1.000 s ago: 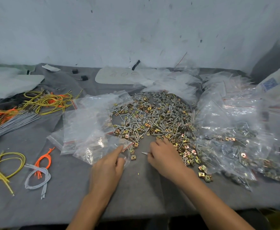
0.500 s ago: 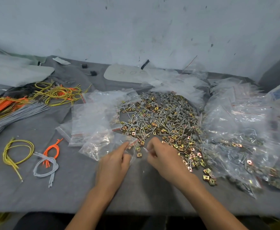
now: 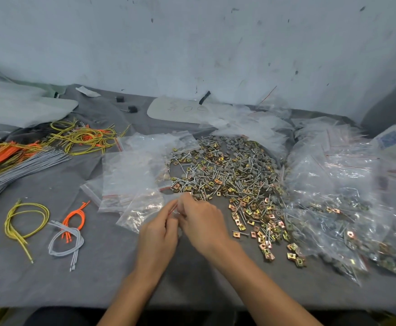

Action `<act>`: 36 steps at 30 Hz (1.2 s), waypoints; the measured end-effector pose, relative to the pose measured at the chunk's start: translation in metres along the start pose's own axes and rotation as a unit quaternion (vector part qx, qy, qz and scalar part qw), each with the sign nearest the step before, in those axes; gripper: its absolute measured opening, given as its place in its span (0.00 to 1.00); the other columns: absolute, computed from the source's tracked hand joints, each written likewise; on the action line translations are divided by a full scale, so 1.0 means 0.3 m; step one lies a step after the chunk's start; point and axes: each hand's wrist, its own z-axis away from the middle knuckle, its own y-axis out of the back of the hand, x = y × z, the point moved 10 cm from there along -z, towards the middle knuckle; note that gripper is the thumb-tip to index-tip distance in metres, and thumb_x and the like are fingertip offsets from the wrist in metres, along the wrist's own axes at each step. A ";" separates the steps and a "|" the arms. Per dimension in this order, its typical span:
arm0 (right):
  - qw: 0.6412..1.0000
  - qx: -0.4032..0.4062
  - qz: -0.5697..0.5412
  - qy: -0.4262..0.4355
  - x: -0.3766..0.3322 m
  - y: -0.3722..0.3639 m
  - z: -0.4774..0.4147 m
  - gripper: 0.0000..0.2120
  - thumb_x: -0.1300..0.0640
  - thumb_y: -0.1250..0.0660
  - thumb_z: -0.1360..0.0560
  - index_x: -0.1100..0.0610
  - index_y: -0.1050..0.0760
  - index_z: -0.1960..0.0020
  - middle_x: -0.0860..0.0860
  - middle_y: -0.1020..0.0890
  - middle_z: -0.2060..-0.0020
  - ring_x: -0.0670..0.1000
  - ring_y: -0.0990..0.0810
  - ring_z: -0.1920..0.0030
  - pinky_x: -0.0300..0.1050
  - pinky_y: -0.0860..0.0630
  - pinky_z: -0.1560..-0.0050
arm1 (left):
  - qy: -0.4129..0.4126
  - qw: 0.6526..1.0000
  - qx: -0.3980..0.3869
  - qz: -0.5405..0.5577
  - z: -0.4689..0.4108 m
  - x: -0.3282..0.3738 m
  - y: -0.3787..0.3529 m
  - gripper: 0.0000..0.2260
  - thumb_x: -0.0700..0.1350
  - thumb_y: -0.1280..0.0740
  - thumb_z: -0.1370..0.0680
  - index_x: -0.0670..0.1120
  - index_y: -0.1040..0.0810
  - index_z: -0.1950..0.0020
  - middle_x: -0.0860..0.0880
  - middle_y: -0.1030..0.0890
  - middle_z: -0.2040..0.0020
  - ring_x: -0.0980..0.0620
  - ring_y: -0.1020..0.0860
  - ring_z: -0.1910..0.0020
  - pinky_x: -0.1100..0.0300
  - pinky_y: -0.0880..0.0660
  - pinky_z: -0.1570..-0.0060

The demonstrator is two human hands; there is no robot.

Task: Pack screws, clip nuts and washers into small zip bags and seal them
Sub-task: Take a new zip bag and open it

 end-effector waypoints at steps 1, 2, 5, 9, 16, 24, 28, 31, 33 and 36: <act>1.000 0.001 0.008 0.004 -0.006 0.002 0.001 0.08 0.51 0.36 0.20 0.50 0.34 0.49 0.56 0.19 0.56 0.63 0.21 0.51 0.52 0.36 0.60 | 0.008 1.000 0.000 0.005 0.000 -0.006 0.001 0.19 0.50 0.45 0.23 0.68 0.29 0.36 0.63 0.21 0.43 0.65 0.24 0.54 0.80 0.35 0.55; 1.000 0.004 0.014 0.006 -0.011 0.006 0.003 0.07 0.51 0.36 0.20 0.51 0.34 0.48 0.56 0.18 0.56 0.64 0.21 0.51 0.52 0.36 0.61 | 0.014 1.000 0.001 0.011 -0.001 -0.012 0.000 0.19 0.50 0.45 0.23 0.68 0.29 0.36 0.61 0.19 0.46 0.64 0.24 0.54 0.78 0.34 0.56; 1.000 0.005 0.021 -0.002 -0.016 0.014 0.011 0.07 0.50 0.38 0.20 0.52 0.33 0.46 0.56 0.17 0.55 0.64 0.20 0.50 0.52 0.36 0.60 | 0.017 1.000 0.007 0.012 0.000 -0.021 -0.003 0.21 0.49 0.45 0.23 0.62 0.27 0.32 0.52 0.15 0.50 0.52 0.19 0.54 0.65 0.31 0.57; 0.999 -0.027 -0.031 -0.004 -0.009 0.000 0.030 0.06 0.50 0.39 0.19 0.50 0.33 0.45 0.55 0.17 0.53 0.64 0.21 0.49 0.54 0.30 0.57 | 0.022 1.000 0.009 -0.002 0.005 -0.032 -0.002 0.24 0.52 0.46 0.23 0.52 0.23 0.31 0.47 0.15 0.45 0.46 0.18 0.49 0.55 0.26 0.51; 0.998 0.044 -0.032 -0.036 0.172 0.120 0.123 0.02 0.51 0.35 0.21 0.48 0.26 0.52 0.44 0.21 0.57 0.49 0.22 0.54 0.50 0.24 0.54 | 0.040 0.999 0.003 -0.026 0.008 -0.044 -0.014 0.21 0.46 0.41 0.24 0.56 0.22 0.32 0.50 0.21 0.66 0.46 0.23 0.64 0.54 0.29 0.62; 0.974 -0.004 0.120 -0.194 0.498 0.202 0.155 0.06 0.50 0.38 0.21 0.48 0.22 0.53 0.45 0.24 0.55 0.52 0.22 0.50 0.48 0.28 0.56 | 0.038 0.999 -0.013 -0.028 0.010 -0.039 -0.027 0.19 0.39 0.35 0.21 0.54 0.21 0.32 0.51 0.21 0.67 0.50 0.27 0.67 0.56 0.32 0.63; 0.968 -0.009 0.157 -0.197 0.490 0.187 0.158 0.07 0.47 0.36 0.22 0.49 0.24 0.56 0.47 0.23 0.54 0.54 0.22 0.50 0.49 0.26 0.56 | 0.038 0.999 -0.015 -0.012 0.009 -0.031 -0.022 0.20 0.45 0.40 0.23 0.54 0.21 0.33 0.62 0.26 0.71 0.63 0.26 0.68 0.59 0.36 0.64; 0.960 -0.033 0.200 -0.194 0.488 0.182 0.143 0.14 0.47 0.37 0.23 0.53 0.30 0.62 0.50 0.22 0.56 0.57 0.21 0.51 0.48 0.28 0.59 | 0.035 0.999 -0.013 -0.007 0.009 -0.028 -0.021 0.20 0.46 0.41 0.24 0.53 0.21 0.34 0.68 0.25 0.68 0.68 0.26 0.65 0.63 0.38 0.65; 0.954 -0.051 0.228 -0.189 0.484 0.177 0.131 0.16 0.48 0.37 0.23 0.55 0.34 0.65 0.52 0.23 0.59 0.59 0.19 0.52 0.47 0.30 0.61 | 0.033 0.999 -0.012 -0.009 0.011 -0.030 -0.021 0.20 0.46 0.41 0.24 0.53 0.21 0.34 0.70 0.24 0.66 0.68 0.26 0.65 0.65 0.38 0.65; 0.950 -0.071 0.240 -0.185 0.479 0.172 0.113 0.11 0.51 0.37 0.25 0.55 0.31 0.63 0.52 0.22 0.59 0.58 0.21 0.54 0.46 0.32 0.62 | 0.027 1.000 -0.010 -0.006 0.011 -0.029 -0.021 0.20 0.46 0.42 0.24 0.53 0.21 0.33 0.70 0.24 0.65 0.68 0.26 0.64 0.68 0.36 0.64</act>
